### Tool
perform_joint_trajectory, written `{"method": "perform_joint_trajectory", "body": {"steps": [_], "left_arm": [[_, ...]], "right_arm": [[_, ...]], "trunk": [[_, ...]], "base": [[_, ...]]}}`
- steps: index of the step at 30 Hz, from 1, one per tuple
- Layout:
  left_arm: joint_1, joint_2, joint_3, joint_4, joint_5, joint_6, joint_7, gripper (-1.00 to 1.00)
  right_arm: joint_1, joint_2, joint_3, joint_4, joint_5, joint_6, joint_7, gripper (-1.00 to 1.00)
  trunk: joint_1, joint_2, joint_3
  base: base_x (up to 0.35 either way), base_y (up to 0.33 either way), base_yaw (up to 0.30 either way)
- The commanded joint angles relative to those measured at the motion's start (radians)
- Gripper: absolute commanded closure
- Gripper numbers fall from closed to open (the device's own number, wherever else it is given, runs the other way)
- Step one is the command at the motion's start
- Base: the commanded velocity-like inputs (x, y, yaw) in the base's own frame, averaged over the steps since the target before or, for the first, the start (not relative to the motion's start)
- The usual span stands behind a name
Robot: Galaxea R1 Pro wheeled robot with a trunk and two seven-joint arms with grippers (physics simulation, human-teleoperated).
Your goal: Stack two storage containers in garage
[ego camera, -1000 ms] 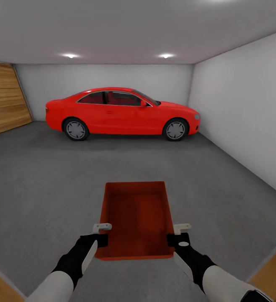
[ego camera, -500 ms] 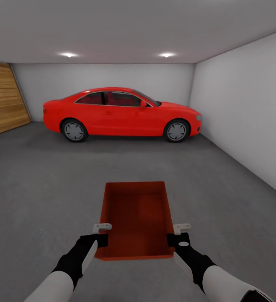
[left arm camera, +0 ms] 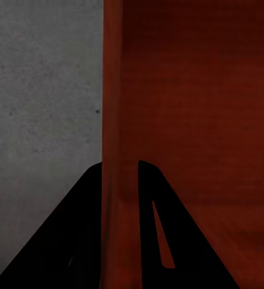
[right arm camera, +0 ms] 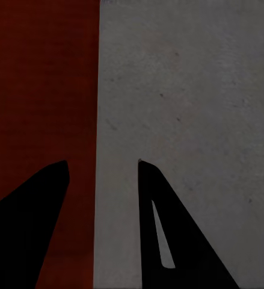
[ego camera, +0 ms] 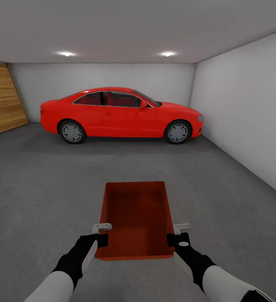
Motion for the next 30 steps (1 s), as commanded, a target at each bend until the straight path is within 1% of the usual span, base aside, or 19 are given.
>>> {"method": "perform_joint_trajectory", "body": {"steps": [1, 11, 30], "left_arm": [[-0.001, -0.001, 0.005, -0.004, -0.031, 0.007, 0.037, 1.0], [-0.001, -0.001, 0.005, -0.004, -0.031, 0.007, 0.037, 1.0], [-0.001, -0.001, 0.005, -0.004, -0.032, 0.007, 0.037, 1.0]], "right_arm": [[-0.001, 0.021, 0.001, -0.002, -0.019, 0.005, -0.008, 1.0], [-0.001, 0.021, 0.001, -0.002, -0.019, 0.005, -0.008, 1.0], [-0.001, 0.021, 0.001, -0.002, -0.019, 0.005, -0.008, 1.0]], "trunk": [[0.001, -0.001, -0.002], [0.001, -0.001, -0.002], [0.001, -0.001, -0.002]], "base": [[0.322, 0.0, 0.0], [0.321, 0.01, 0.0], [0.321, 0.079, 0.0]]}}
